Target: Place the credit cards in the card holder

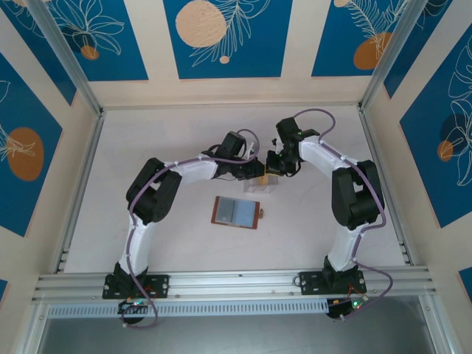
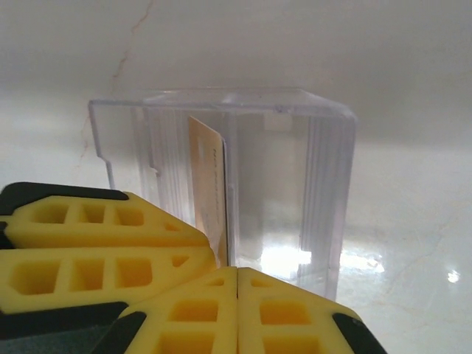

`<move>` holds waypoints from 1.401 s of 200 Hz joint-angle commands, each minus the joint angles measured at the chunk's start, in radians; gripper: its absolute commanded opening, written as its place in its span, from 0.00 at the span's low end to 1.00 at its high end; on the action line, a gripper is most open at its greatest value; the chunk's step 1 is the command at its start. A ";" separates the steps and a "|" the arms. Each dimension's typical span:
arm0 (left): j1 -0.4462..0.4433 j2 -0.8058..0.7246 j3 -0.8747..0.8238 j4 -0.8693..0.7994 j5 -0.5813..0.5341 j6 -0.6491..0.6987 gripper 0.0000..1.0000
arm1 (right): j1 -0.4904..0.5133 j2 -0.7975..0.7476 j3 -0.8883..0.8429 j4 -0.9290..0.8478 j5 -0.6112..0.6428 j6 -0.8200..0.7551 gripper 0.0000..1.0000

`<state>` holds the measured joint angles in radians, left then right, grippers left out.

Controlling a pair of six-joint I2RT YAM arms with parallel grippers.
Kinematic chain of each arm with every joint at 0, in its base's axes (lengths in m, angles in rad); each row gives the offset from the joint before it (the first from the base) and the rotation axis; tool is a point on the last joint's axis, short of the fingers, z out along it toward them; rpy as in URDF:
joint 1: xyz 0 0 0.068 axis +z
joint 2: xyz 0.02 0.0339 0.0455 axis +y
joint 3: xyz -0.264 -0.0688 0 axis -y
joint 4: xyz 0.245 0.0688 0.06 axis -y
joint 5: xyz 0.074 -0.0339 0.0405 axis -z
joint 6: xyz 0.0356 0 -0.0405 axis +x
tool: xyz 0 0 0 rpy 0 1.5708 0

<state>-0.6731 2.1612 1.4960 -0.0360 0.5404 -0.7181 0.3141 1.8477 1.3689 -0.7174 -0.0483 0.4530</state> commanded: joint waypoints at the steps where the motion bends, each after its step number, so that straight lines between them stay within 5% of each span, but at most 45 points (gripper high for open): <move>1: -0.006 0.012 -0.008 -0.137 -0.074 0.045 0.12 | -0.014 -0.010 -0.005 0.034 -0.090 0.007 0.06; 42: -0.011 0.022 0.003 -0.150 -0.083 0.049 0.12 | -0.043 -0.013 -0.027 0.063 -0.168 0.010 0.03; 90: -0.021 0.025 0.021 -0.203 -0.139 0.082 0.12 | -0.023 -0.021 -0.019 0.026 -0.053 0.001 0.13; 141: -0.022 0.001 0.019 -0.165 -0.108 0.076 0.12 | -0.026 -0.165 -0.067 0.024 0.089 0.026 0.11; 191: -0.022 -0.005 0.076 -0.297 -0.175 0.139 0.12 | -0.078 -0.144 -0.117 0.035 0.061 0.061 0.23; 280: -0.057 0.075 0.248 -0.507 -0.298 0.259 0.12 | -0.075 -0.060 -0.119 0.073 0.042 0.083 0.22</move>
<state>-0.7044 2.1834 1.6978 -0.4225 0.3195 -0.5198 0.2329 1.7699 1.2484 -0.6510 0.0120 0.5175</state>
